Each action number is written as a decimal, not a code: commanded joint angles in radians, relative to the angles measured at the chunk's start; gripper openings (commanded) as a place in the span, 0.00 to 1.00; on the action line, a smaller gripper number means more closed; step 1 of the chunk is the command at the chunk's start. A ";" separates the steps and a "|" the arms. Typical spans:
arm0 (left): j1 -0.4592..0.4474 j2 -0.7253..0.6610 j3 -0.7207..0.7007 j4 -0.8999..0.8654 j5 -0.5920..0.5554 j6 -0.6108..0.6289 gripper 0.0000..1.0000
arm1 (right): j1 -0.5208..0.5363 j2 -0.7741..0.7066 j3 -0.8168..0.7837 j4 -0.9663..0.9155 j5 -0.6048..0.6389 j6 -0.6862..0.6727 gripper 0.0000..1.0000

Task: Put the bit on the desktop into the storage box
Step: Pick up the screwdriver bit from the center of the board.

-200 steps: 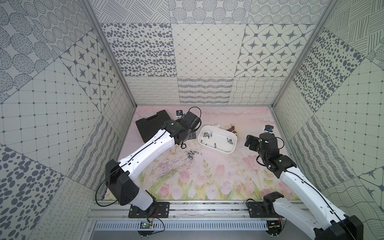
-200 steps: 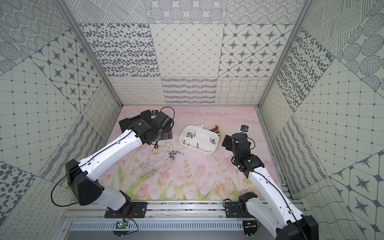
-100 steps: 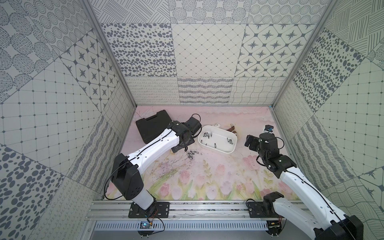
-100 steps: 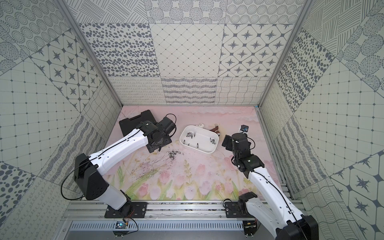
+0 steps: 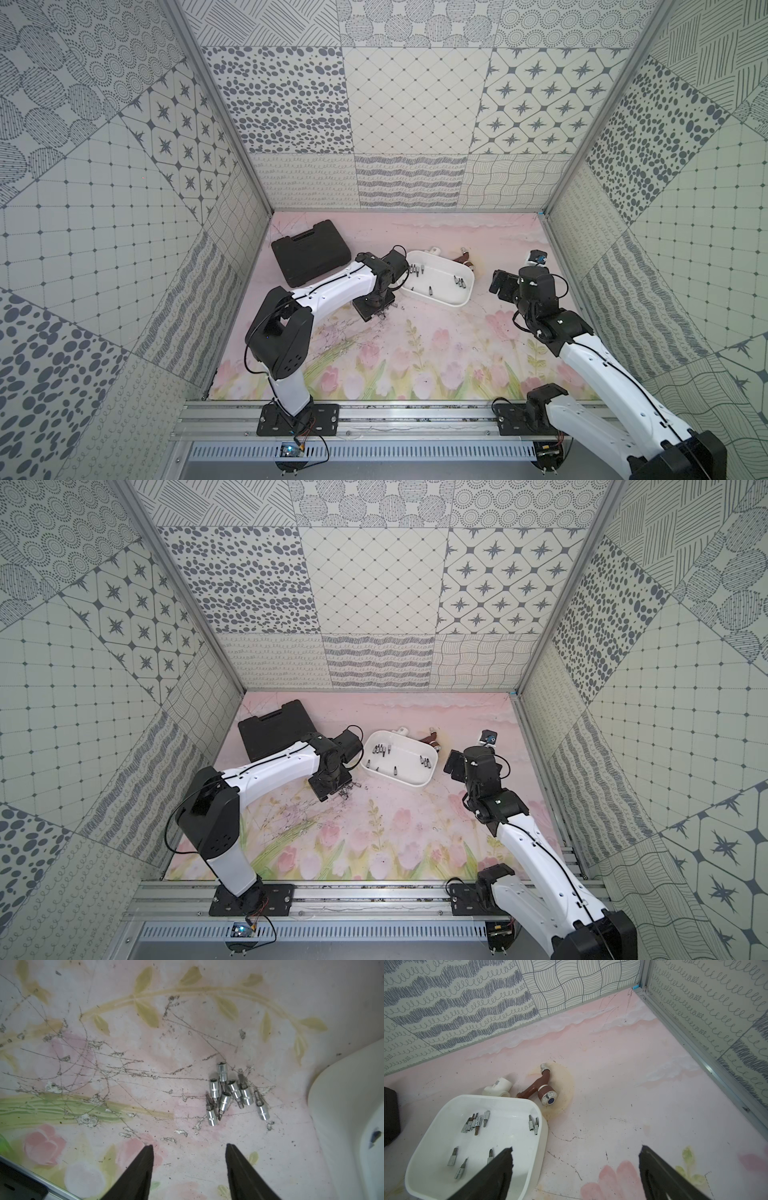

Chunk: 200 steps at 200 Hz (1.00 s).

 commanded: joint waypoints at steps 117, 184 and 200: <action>0.020 0.128 0.001 0.106 0.170 -0.043 0.39 | -0.007 -0.010 -0.002 0.024 0.010 -0.005 0.97; 0.046 0.132 -0.022 0.117 0.183 -0.041 0.34 | -0.009 -0.010 -0.001 0.023 0.011 -0.007 0.97; 0.049 0.134 -0.026 0.121 0.186 -0.040 0.33 | -0.009 -0.010 -0.001 0.024 0.010 -0.007 0.97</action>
